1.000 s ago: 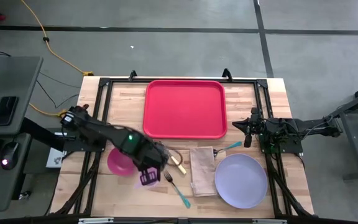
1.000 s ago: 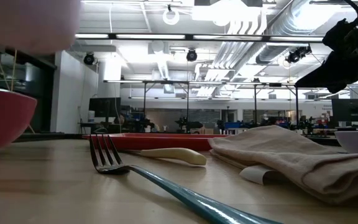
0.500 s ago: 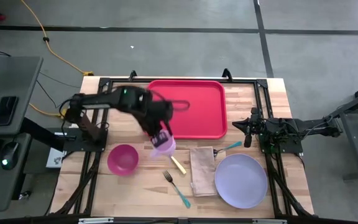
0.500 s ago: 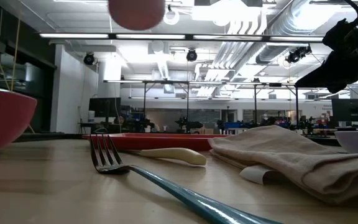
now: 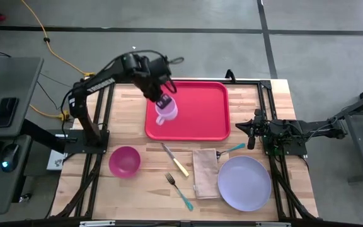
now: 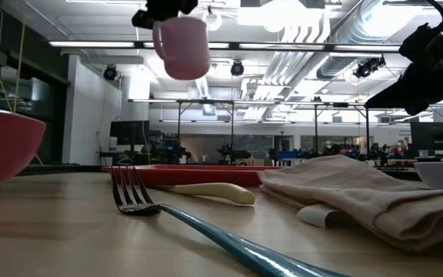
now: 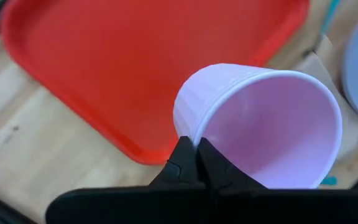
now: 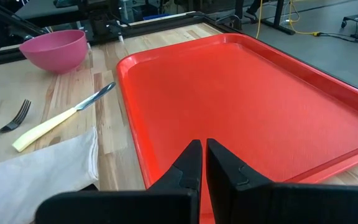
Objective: Set up tray
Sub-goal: Put the purple mug on the top left of the orange serving tray
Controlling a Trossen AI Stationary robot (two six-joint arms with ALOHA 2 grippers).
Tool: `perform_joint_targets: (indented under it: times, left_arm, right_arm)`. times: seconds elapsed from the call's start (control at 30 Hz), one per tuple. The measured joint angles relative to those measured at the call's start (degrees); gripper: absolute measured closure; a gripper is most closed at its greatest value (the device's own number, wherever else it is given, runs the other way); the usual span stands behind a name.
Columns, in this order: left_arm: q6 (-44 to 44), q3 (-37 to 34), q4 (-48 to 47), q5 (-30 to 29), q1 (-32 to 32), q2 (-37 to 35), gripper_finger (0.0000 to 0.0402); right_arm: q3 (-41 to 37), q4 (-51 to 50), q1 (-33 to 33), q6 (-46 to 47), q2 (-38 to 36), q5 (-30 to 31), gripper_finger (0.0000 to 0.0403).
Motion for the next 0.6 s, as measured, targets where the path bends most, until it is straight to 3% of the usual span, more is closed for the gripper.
perform_joint_targets:
  times: [0.6]
  left_arm:
    - [10.4,-0.1,0.1,0.3,22.3,1.6,0.0391]
  right_arm:
    - [0.0,0.1,0.0,0.3,0.0,0.0,0.0402]
